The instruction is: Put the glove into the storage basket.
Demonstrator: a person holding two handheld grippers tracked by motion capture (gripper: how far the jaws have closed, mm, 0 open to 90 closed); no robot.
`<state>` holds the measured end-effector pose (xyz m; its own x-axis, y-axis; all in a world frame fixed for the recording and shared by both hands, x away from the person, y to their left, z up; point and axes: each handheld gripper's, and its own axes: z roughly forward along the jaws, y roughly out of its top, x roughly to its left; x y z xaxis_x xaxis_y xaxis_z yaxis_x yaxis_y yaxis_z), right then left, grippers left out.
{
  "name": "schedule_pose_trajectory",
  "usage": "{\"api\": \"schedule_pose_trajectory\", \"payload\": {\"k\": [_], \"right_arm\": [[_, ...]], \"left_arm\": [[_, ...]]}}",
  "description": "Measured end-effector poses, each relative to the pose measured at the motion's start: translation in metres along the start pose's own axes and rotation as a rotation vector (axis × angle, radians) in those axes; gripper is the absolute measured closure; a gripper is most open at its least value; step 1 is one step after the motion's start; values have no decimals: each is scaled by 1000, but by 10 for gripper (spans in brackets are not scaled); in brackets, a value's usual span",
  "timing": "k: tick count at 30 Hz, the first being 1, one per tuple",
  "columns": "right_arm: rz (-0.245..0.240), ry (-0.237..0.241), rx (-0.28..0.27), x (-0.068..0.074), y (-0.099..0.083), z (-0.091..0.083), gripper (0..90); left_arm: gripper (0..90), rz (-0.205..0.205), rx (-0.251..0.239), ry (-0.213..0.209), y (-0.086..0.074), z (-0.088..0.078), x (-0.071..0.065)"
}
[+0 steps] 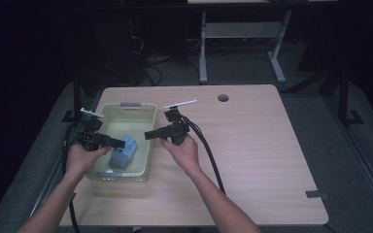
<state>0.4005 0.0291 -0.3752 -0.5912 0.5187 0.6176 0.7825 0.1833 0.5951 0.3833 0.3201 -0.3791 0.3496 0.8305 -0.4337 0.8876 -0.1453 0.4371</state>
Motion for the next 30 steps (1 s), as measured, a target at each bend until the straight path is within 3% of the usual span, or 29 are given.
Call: {"api": "schedule_pose_trajectory", "payload": {"k": [3,21,27,30], "right_arm": [[9,-4,-13,-4,0,-6,549],[33,-10,-52,-19,-4,-37,464],[34,-13,-63,-23,-5,-49,447],[40,-12,-73,-26,-6,-54,440]], "left_arm": [[486,-5,-3,-49,0,1,-4],[412,47,-100,-140,6,-3,-26],[367,77,-173,-174,7,-5,-33],[365,85,-176,-185,7,-5,-35]]}}
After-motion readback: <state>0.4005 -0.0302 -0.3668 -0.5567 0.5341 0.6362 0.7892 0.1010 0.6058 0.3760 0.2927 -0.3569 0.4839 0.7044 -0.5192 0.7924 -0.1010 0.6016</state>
